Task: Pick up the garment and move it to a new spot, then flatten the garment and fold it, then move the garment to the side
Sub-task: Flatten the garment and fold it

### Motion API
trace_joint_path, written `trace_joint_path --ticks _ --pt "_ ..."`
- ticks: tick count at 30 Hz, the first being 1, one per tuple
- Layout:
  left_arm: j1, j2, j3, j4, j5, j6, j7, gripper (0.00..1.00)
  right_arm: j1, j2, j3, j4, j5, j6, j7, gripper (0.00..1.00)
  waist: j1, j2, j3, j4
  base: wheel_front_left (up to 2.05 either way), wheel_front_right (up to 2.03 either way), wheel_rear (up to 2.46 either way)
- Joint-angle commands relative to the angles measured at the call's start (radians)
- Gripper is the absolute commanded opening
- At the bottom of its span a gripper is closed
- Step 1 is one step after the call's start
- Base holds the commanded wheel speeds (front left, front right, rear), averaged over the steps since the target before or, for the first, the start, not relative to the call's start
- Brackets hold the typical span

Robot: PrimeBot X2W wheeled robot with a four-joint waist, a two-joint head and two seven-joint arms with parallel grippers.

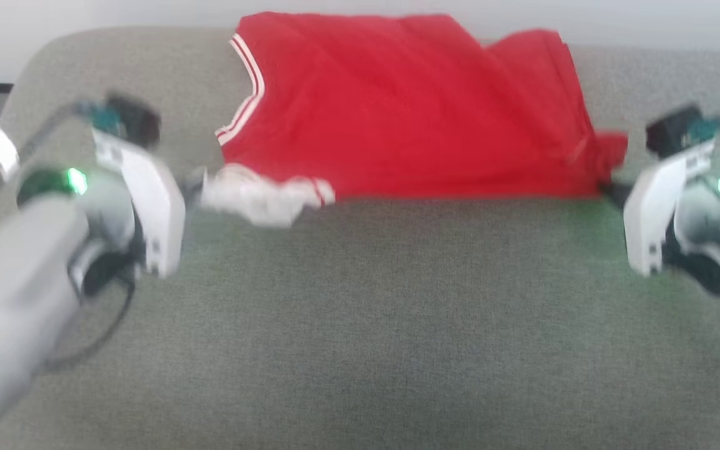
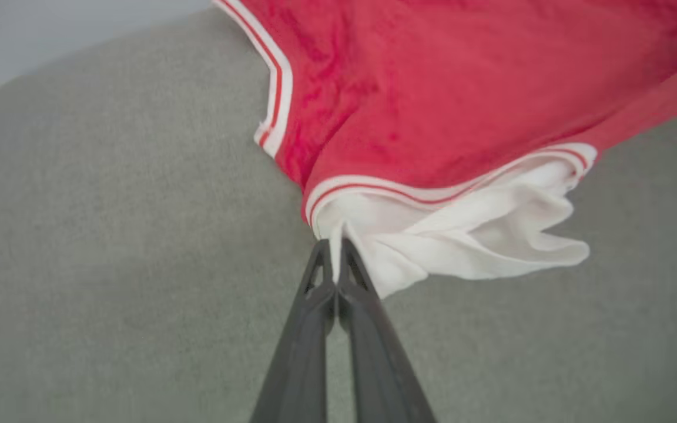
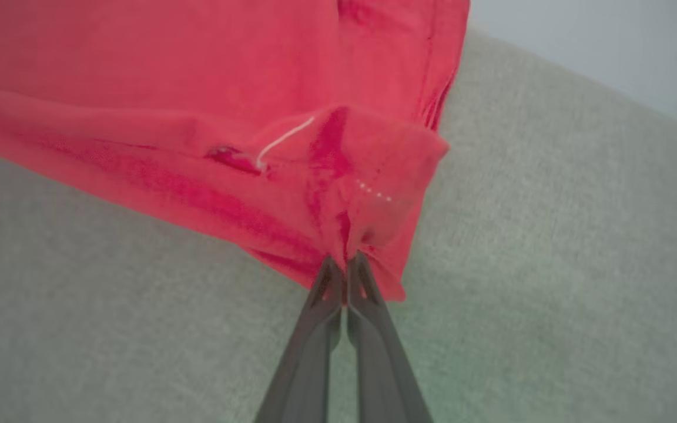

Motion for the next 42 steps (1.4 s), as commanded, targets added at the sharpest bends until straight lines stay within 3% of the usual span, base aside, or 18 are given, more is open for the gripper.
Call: trace_joint_path --ticks 1,11,20,25,31,38,42 --pt "0.038 0.019 -0.005 -0.024 -0.012 0.014 0.01 0.0 0.025 -0.016 0.003 -0.014 0.01 -0.001 0.006 0.0 0.0 0.0 -0.012 0.001 0.0 0.0 0.0" --pt "0.345 0.178 -0.056 -0.428 -0.1 0.239 0.084 0.0 0.283 -0.151 0.002 -0.232 0.112 -0.001 0.065 0.0 0.0 0.0 -0.034 0.0 0.0 0.0 0.0" --pt "0.509 0.261 -0.109 -0.642 -0.138 0.357 0.103 0.0 0.5 -0.213 -0.061 -0.385 0.133 -0.001 0.119 0.0 0.0 0.0 -0.026 -0.007 0.0 0.0 0.0" --pt "0.551 0.283 -0.115 -0.691 -0.155 0.395 0.097 0.0 0.613 -0.234 -0.108 -0.464 0.122 -0.001 0.158 0.0 0.0 0.0 -0.026 -0.01 0.0 0.0 0.0" --pt "0.537 0.325 -0.098 -0.72 -0.138 0.421 0.088 0.0 0.696 -0.214 -0.205 -0.552 0.089 -0.001 0.183 0.0 0.0 0.0 -0.029 -0.02 0.0 0.0 0.0" --pt "0.446 0.397 -0.052 -0.761 -0.088 0.433 0.102 0.0 0.685 -0.181 -0.328 -0.637 0.027 -0.001 0.215 0.0 0.0 0.0 -0.034 -0.038 0.0 0.0 0.0" --pt "0.342 0.421 -0.012 -0.766 -0.038 0.419 0.117 0.0 0.63 -0.147 -0.388 -0.669 -0.023 -0.001 0.26 0.0 0.0 0.0 -0.028 -0.05 0.0 0.0 0.0"
